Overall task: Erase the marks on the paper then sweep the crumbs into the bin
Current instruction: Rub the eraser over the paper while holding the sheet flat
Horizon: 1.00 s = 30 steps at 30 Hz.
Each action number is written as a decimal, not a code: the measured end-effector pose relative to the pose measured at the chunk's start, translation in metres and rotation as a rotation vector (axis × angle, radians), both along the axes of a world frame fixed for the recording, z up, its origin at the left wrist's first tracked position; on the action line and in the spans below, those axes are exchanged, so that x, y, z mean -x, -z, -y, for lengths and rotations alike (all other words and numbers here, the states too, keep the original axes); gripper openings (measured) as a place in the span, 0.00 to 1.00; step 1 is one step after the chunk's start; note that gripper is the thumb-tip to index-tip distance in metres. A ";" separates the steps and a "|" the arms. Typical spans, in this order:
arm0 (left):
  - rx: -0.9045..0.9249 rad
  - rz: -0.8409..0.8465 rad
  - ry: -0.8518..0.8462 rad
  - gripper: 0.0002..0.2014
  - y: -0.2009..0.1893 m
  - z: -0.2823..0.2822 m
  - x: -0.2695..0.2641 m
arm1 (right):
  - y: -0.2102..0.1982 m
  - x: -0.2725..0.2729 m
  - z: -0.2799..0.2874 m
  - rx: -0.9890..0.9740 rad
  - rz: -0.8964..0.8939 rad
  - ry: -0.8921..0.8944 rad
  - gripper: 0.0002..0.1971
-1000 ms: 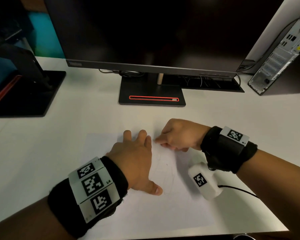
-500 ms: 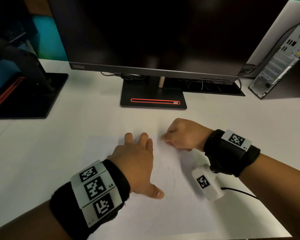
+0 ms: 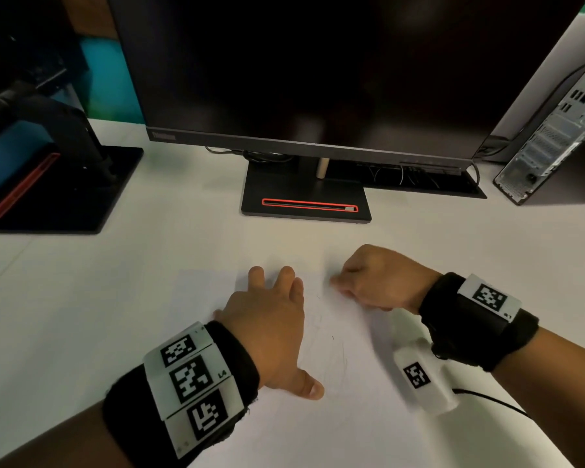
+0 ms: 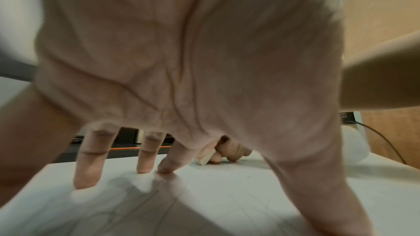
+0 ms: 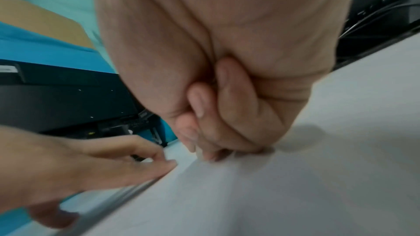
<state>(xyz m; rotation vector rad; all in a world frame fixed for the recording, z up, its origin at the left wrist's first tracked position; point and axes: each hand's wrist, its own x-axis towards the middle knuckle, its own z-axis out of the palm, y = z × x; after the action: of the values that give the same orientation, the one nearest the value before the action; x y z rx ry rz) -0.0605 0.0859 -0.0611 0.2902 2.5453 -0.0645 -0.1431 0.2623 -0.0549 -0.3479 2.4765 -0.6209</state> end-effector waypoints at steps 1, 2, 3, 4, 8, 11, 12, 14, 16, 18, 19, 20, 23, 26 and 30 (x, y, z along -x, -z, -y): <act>0.001 -0.003 -0.001 0.68 0.000 0.000 0.000 | 0.001 -0.002 0.002 0.004 0.014 -0.030 0.23; 0.000 -0.008 0.000 0.67 0.000 0.001 0.000 | 0.002 -0.006 0.005 0.013 0.064 -0.073 0.22; -0.001 -0.008 0.001 0.67 0.000 0.001 0.000 | 0.002 -0.010 0.007 0.022 0.113 -0.104 0.21; -0.002 -0.003 0.000 0.67 0.000 0.001 0.000 | 0.001 -0.011 0.007 0.026 0.125 -0.109 0.21; 0.012 -0.006 0.008 0.67 -0.001 0.001 0.000 | -0.002 -0.008 0.003 -0.009 -0.008 -0.085 0.24; -0.001 -0.018 0.004 0.66 0.000 0.002 0.000 | -0.001 -0.017 0.004 -0.026 0.067 -0.177 0.22; -0.008 -0.019 0.004 0.66 0.000 0.003 0.000 | -0.001 -0.016 0.002 -0.024 0.075 -0.168 0.22; -0.029 -0.022 0.005 0.65 0.001 0.002 -0.002 | -0.002 -0.012 -0.004 -0.018 0.033 -0.117 0.23; -0.053 -0.020 -0.001 0.62 0.002 0.002 -0.004 | -0.002 -0.015 -0.004 -0.019 0.015 -0.135 0.24; -0.076 -0.015 -0.006 0.59 0.003 0.002 -0.005 | 0.000 -0.023 -0.002 -0.016 0.062 -0.199 0.23; -0.081 -0.014 -0.005 0.59 0.003 0.002 -0.006 | 0.000 -0.024 -0.003 -0.016 0.066 -0.201 0.22; -0.080 -0.015 -0.002 0.58 0.004 0.002 -0.006 | 0.000 -0.022 -0.005 -0.023 0.043 -0.184 0.22; -0.072 -0.018 0.004 0.58 0.004 0.003 -0.007 | 0.001 -0.019 -0.009 -0.042 -0.057 -0.139 0.24; -0.076 -0.015 0.004 0.59 0.003 0.002 -0.005 | 0.004 -0.028 -0.010 -0.023 0.027 -0.214 0.24; -0.066 -0.010 0.015 0.59 0.002 0.002 -0.005 | 0.003 -0.025 -0.013 -0.027 -0.031 -0.164 0.24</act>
<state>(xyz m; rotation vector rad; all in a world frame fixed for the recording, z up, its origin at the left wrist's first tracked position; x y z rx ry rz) -0.0557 0.0834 -0.0631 0.3353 2.5589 0.0121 -0.1181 0.2753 -0.0582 -0.5479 2.4527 -0.5174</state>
